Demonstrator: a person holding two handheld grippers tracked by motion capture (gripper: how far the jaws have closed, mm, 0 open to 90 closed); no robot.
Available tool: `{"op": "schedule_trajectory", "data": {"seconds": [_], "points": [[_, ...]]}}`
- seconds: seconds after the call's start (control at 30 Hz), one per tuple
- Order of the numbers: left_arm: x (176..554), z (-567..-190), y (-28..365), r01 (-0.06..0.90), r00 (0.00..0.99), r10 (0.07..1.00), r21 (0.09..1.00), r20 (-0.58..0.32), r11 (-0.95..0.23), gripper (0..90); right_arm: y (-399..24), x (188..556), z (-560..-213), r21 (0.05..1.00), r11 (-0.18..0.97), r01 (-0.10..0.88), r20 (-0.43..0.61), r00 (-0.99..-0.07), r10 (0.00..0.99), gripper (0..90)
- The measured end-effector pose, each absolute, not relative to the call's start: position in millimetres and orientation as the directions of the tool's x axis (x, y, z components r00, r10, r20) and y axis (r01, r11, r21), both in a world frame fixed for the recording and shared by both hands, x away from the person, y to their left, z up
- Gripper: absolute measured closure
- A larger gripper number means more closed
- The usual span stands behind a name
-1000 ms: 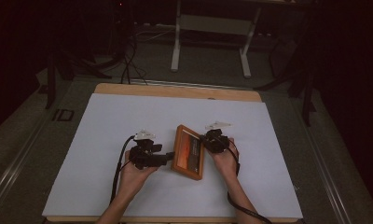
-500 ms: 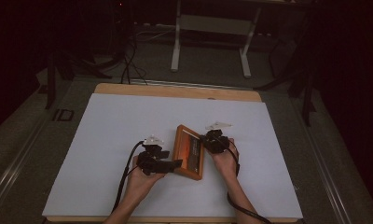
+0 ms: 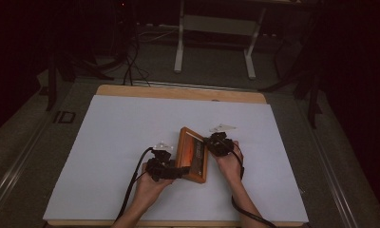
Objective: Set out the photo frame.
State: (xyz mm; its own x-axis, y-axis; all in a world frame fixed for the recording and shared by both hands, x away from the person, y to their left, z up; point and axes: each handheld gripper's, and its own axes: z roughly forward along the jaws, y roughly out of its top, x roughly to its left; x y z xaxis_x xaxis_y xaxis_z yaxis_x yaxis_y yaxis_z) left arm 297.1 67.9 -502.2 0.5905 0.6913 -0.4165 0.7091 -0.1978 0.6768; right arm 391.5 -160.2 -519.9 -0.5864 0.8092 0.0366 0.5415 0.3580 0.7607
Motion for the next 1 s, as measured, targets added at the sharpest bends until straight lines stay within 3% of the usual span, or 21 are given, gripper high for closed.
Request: {"op": "schedule_trajectory", "data": {"seconds": [0.5, 1.0], "points": [[298, -501, 68, 0.736, 0.556, 0.689, 0.661, -0.465, -0.148, 50.1, -162, 391, -520, 0.764, 0.355, 0.539, 0.041, -0.590, 0.806, 89.8], [292, -486, 44, 0.680, 0.595, 0.714, 0.706, -0.370, -0.201, 57.6, -184, 378, -508, 0.760, 0.395, 0.515, 0.005, -0.613, 0.790, 84.8]]}}
